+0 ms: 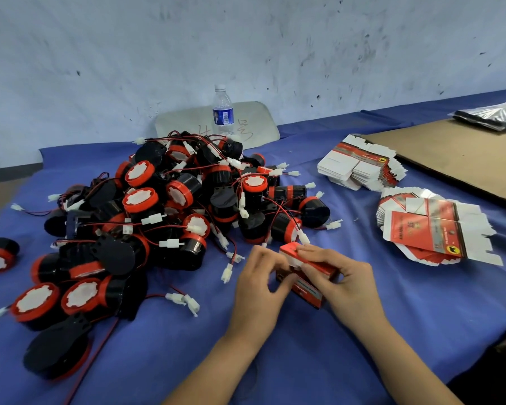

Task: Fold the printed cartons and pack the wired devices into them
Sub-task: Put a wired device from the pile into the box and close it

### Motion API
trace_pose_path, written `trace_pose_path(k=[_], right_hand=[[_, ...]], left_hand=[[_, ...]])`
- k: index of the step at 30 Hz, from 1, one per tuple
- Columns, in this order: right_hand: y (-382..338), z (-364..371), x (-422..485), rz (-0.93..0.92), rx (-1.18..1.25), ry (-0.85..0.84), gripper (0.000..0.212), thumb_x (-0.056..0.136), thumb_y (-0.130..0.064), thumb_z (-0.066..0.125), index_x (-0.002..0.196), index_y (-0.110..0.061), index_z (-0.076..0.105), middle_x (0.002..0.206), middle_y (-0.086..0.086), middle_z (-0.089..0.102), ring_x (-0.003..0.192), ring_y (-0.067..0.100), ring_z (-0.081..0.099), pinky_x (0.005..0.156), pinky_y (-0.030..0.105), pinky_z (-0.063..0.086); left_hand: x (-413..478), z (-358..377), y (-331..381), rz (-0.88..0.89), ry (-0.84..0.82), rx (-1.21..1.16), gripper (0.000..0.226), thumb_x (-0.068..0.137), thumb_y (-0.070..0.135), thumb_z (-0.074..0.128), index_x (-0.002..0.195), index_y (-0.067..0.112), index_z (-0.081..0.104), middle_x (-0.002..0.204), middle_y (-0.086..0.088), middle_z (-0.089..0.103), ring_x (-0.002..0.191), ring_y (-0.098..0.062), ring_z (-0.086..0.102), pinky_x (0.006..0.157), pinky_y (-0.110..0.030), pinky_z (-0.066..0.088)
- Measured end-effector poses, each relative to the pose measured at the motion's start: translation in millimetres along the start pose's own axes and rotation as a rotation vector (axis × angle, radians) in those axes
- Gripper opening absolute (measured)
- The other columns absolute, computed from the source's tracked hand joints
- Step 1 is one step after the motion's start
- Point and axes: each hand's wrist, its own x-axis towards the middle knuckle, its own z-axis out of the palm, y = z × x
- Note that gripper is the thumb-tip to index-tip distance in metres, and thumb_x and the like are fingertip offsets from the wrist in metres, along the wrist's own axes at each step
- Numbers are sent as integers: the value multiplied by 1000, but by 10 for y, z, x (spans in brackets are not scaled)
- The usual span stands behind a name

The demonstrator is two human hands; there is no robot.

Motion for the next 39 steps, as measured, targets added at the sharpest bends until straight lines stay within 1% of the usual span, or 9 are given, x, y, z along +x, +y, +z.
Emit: trace_pose_path(k=[7,13,19,23,27,29,31,35,39], right_hand=[[61,48,-15,-42,-157,-22,36,75,4,77,90,-27,73,100,-24,68,110,-1,62,90,12,48],[71,41,-8,-92,-142,-44,15,77,-29,71,91,-31,76,102,-26,68,114,-1,59,96,24,49],[91,-20,-30,-109,-376,-140,25,83,-25,75,105,-37,73,116,-32,60,131,-2,43,98,32,49],[35,-92,-91,-114,-541,-249,33,89,-41,62,119,-56,57,133,-42,40,140,-9,22,94,25,48],[-14,-121,-161,-268,-736,-228,38,88,-29,68,124,-43,62,138,-20,51,133,20,46,76,34,58],[1,-106,-166,-255,-766,-250,41,92,-30,64,128,-47,56,143,-23,44,135,19,44,79,34,57],[50,-105,-184,-174,-651,-280,40,95,-29,59,130,-48,53,147,-25,35,130,14,45,93,28,48],[31,-101,-173,-39,-219,-64,24,94,-26,56,113,-25,70,120,-11,66,107,5,61,89,20,46],[-42,-142,-155,77,43,-50,22,89,-39,51,97,-27,67,95,-8,71,89,11,65,77,20,48]], left_hand=[[-39,-7,18,-64,67,129,36,77,13,74,105,28,56,108,12,48,106,-11,48,94,-11,33],[14,-73,-13,-179,11,-7,21,87,2,66,99,19,66,105,7,58,103,-6,57,90,-22,46],[33,-91,-39,-171,10,-43,14,86,-5,65,86,8,70,104,6,63,101,1,59,82,-10,44],[29,-91,-64,-151,-19,-4,19,83,-8,62,84,9,68,108,14,62,104,1,59,84,-19,50],[56,-84,-88,-129,-60,71,15,81,-8,64,81,7,65,109,20,58,103,3,57,88,-24,50],[54,-85,-88,-99,-70,120,15,81,-7,65,83,8,64,110,18,58,103,4,56,88,-24,49],[20,-68,-90,-81,-102,144,20,80,-5,65,91,11,63,117,15,56,108,3,54,91,-22,47],[-53,-53,-60,3,-327,127,70,78,7,72,134,34,40,147,17,32,136,3,30,105,-6,25],[-52,-82,1,-17,-318,46,59,73,36,81,118,41,43,126,22,50,116,8,46,94,-8,37]])
